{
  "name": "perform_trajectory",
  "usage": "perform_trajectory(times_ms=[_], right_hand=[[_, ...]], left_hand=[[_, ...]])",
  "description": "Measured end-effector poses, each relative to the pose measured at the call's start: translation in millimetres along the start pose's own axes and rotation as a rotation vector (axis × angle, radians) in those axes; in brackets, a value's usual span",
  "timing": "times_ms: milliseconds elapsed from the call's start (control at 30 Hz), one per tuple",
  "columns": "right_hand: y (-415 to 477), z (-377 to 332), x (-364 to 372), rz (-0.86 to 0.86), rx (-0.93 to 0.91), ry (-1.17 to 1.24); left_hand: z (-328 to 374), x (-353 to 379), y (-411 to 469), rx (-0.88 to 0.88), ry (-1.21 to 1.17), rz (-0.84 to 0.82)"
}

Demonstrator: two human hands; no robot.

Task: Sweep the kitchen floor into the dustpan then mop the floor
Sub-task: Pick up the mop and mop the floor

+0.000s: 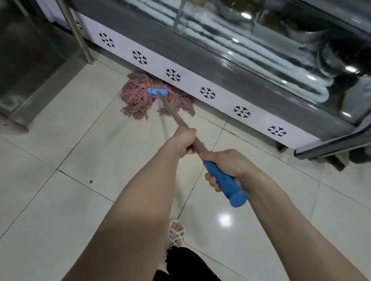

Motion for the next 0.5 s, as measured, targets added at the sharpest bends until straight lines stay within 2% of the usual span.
perform_trajectory(times_ms=[267,500], right_hand=[[-32,43,78,-0.167,0.017,0.019],[-88,102,165,-0.302,0.012,-0.068]], left_hand=[[-73,-81,-30,-0.021,-0.099,0.103],[-176,-162,-78,-0.021,-0.238,0.180]])
Point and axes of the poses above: each hand's wrist, its own y-axis towards the middle knuckle, its own x-axis out of the palm, z = x × y, the point moved 10 cm from there along y, towards the middle knuckle, and after that the axes turned 14 degrees about -x, right-handed, at the moved point
